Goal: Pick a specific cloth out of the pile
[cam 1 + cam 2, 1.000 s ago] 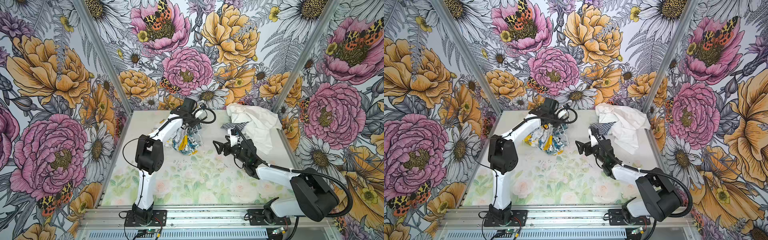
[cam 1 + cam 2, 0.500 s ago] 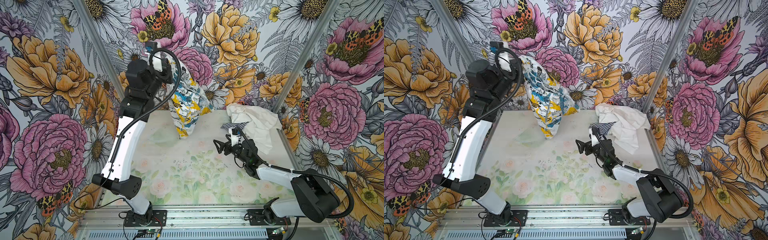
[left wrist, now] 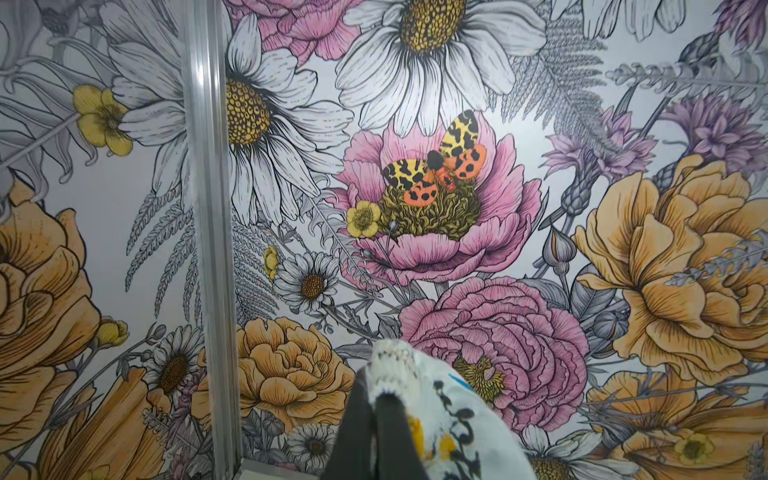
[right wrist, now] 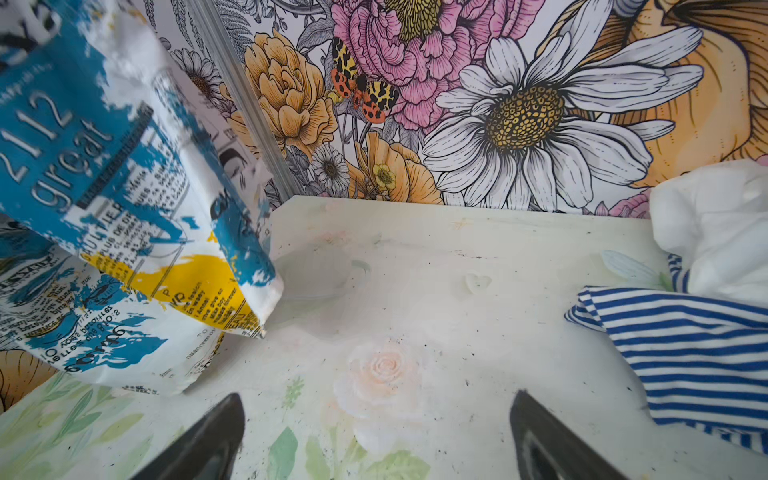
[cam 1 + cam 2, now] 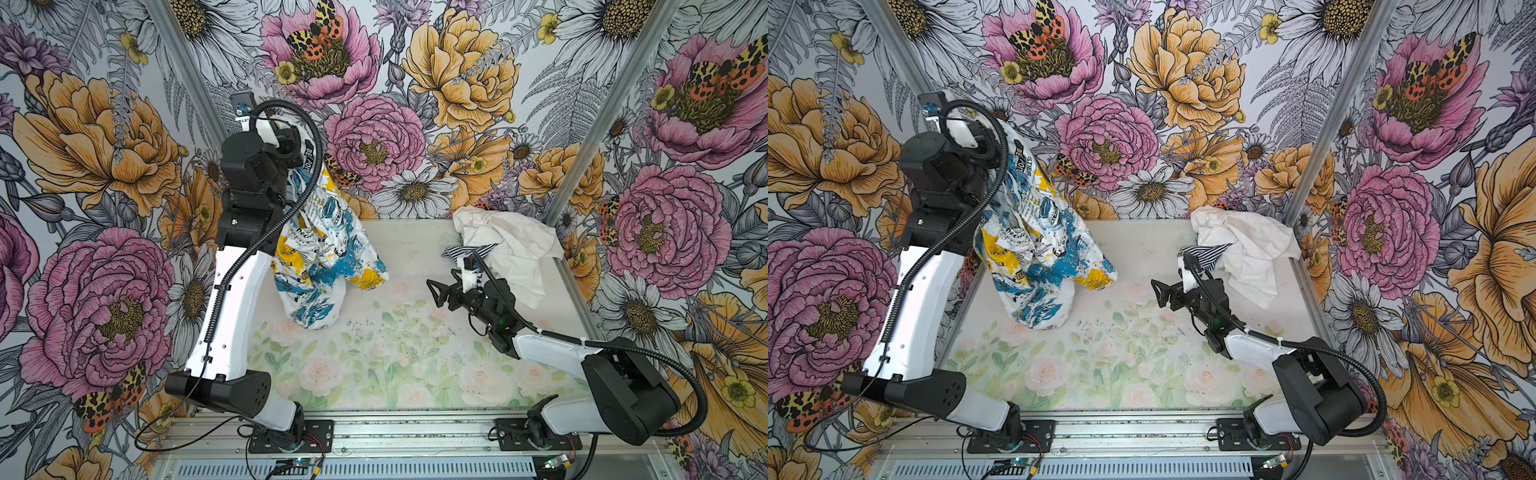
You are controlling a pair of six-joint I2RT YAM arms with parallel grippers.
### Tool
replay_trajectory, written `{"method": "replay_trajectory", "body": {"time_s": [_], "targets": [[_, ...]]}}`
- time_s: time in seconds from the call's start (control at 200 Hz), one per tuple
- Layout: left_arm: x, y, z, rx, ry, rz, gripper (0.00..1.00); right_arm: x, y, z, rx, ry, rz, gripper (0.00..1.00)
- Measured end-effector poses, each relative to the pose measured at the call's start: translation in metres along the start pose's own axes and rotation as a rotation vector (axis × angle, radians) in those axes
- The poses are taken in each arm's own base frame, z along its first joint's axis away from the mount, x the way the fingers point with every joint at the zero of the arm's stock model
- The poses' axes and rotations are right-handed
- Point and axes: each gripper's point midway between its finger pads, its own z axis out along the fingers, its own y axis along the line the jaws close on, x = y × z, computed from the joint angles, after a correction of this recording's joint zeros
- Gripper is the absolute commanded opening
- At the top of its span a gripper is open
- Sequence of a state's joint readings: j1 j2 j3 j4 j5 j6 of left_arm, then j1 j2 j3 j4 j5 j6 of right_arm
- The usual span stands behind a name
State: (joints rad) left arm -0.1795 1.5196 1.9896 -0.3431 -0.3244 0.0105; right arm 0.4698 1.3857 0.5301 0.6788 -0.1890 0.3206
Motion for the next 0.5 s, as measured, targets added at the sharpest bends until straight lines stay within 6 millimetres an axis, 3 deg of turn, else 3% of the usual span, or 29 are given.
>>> {"method": "replay_trajectory", "body": {"time_s": [0.115, 0.24, 0.5], "targets": [[0.035, -0.010, 0.012, 0.028, 0.076, 0.053, 0.00, 0.000, 0.000, 0.000, 0.000, 0.000, 0.000, 0.99], [0.058, -0.024, 0.018, 0.080, 0.124, 0.098, 0.00, 0.000, 0.000, 0.000, 0.000, 0.000, 0.000, 1.00], [0.101, -0.097, 0.012, 0.393, 0.205, 0.129, 0.00, 0.000, 0.000, 0.000, 0.000, 0.000, 0.000, 1.00]]}}
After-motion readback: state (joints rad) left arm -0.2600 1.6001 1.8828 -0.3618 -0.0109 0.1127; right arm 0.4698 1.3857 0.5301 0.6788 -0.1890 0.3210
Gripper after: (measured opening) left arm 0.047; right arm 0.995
